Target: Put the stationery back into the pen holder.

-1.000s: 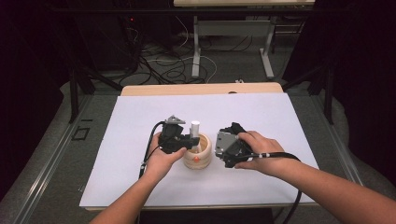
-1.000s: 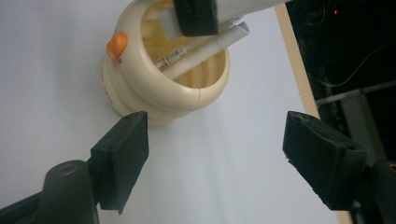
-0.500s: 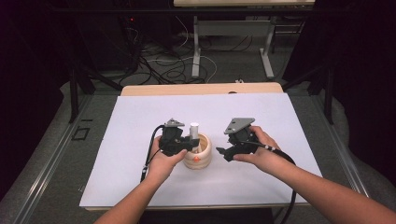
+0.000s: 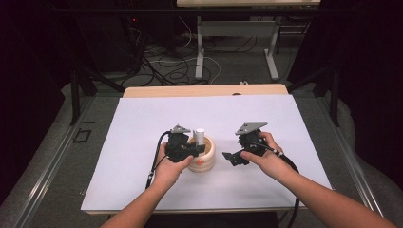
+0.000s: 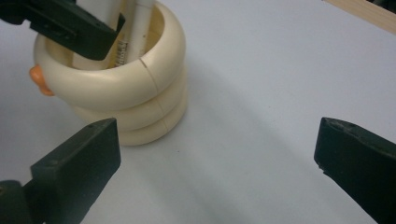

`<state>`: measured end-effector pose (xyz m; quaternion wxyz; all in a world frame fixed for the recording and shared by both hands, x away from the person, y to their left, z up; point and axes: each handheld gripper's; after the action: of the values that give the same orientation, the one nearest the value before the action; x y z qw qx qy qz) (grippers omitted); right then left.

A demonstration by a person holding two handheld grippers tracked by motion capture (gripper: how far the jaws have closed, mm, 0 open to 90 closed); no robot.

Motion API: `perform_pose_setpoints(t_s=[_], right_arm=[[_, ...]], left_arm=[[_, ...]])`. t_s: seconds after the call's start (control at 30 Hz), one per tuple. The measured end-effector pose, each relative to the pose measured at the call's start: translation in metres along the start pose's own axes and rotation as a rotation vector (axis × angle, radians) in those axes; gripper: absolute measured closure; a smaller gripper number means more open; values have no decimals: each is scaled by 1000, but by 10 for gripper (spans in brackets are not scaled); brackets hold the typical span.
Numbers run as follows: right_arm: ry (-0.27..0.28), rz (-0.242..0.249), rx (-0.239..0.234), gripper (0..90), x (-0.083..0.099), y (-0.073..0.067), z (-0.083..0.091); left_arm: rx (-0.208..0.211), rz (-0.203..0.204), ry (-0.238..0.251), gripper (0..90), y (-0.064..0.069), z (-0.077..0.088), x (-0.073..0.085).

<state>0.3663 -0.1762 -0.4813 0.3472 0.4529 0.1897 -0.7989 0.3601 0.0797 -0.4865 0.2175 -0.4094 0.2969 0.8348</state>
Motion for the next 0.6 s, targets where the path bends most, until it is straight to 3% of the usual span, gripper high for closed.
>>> perform_pose_setpoints(t_s=[0.27, 0.33, 0.47, 0.6], right_arm=[[42, -63, 29, 0, 8, 10, -3], [24, -82, 30, 0, 9, 11, -1], [65, -99, 43, 0, 12, 15, 0], [73, -121, 56, 0, 15, 20, 2]], left_arm=[[9, 14, 12, 679, 1, 0, 1], [15, 12, 30, 634, 2, 4, 0], [-9, -30, 60, 570, 4, 16, -5], [-37, -41, 88, 511, 1, 28, -9]])
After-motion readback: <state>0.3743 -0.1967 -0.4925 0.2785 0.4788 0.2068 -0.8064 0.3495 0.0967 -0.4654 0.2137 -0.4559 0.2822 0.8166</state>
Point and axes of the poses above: each handheld gripper's, and its own axes: z roughly backward along the jaws, x roughly out of its underside, y roughly to its right, and after that the axes turned 10 degrees about y, right-handed
